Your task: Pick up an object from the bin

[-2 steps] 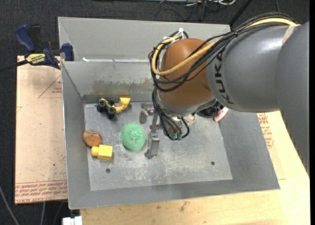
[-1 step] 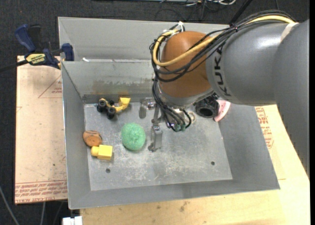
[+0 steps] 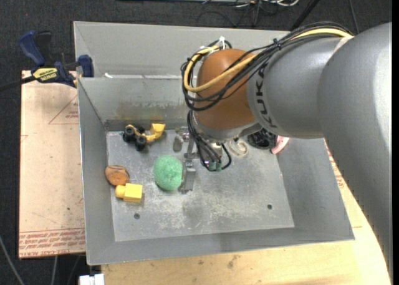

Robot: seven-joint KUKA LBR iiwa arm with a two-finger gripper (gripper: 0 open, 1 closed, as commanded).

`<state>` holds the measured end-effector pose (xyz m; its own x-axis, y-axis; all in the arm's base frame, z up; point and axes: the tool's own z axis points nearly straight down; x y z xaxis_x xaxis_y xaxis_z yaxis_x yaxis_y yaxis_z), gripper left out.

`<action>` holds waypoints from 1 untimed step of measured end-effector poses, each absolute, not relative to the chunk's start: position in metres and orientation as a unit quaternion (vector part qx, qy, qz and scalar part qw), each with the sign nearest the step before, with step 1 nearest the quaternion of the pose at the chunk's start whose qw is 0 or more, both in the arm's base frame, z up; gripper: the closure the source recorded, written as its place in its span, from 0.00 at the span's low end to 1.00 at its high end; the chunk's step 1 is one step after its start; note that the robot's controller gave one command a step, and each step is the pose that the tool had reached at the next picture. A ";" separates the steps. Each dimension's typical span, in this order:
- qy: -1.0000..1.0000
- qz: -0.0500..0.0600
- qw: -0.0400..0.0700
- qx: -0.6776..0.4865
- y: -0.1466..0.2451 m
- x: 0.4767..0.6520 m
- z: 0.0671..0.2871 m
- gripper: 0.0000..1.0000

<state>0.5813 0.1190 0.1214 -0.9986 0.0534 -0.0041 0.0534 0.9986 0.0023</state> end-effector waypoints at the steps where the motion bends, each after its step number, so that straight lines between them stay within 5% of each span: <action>1: 1.000 0.000 -0.001 0.027 0.126 0.575 0.067 0.00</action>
Offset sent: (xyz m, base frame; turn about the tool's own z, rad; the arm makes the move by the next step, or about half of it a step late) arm -0.0093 0.0036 -0.0514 0.0794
